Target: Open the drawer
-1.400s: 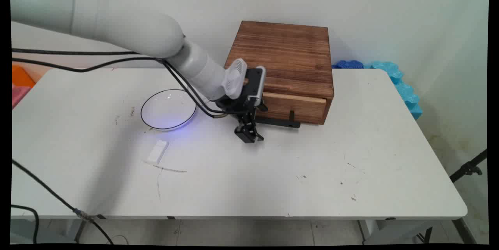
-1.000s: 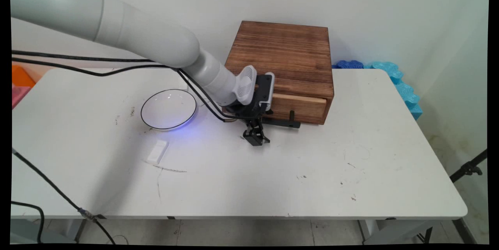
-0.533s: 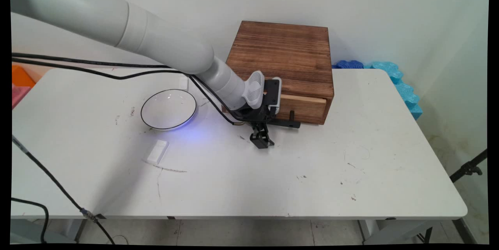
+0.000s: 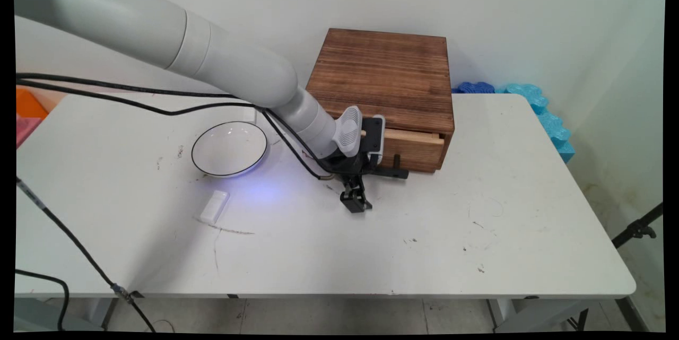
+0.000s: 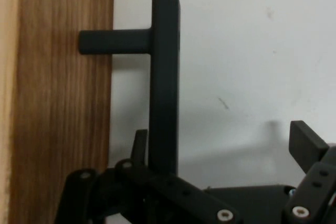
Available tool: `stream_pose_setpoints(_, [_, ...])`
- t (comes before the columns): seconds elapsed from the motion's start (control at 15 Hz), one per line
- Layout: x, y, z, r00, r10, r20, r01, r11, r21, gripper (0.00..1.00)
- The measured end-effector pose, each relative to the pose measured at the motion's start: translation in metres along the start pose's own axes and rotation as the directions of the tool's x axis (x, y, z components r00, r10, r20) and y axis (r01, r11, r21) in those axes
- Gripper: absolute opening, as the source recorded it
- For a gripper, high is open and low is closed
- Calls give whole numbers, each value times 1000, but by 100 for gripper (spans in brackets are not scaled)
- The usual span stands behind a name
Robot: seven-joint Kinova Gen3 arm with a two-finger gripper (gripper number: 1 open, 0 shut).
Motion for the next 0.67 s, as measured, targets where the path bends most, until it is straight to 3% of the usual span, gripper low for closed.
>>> stream_pose_setpoints(0.67, [6,46,-17,1000,-13,-7,12,998,-66,100])
